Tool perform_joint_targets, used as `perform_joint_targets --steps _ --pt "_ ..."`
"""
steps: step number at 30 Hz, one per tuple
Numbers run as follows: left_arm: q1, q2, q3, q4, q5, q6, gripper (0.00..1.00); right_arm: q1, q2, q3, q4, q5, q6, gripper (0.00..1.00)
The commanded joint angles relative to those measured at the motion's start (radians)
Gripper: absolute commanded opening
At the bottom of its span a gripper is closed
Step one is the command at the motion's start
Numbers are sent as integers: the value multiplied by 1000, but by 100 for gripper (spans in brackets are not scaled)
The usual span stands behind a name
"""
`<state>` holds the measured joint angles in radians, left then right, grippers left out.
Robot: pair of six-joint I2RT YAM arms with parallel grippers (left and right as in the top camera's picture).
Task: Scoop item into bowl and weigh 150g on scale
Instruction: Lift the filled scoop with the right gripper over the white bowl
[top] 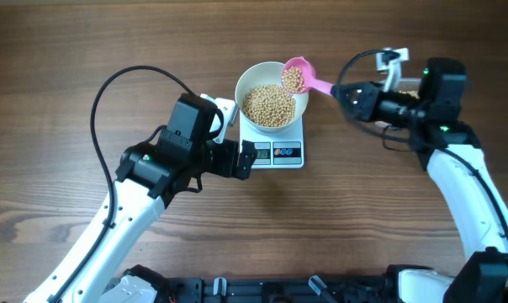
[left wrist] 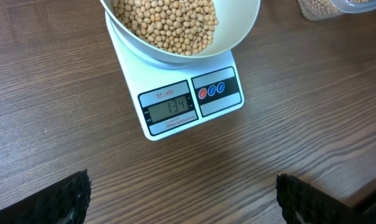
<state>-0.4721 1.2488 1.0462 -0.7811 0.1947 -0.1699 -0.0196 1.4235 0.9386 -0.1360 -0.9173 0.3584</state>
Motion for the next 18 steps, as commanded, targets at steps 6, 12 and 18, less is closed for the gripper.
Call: perform_joint_targets --steps 6,12,18 --pt "-3 -9 1 3 5 16 100 115 11 2 99 193 -235 4" --pt "-3 -9 1 3 5 16 100 145 11 2 96 238 -330 4" --pt "-3 -9 1 3 5 16 100 148 11 2 93 242 -333 4"
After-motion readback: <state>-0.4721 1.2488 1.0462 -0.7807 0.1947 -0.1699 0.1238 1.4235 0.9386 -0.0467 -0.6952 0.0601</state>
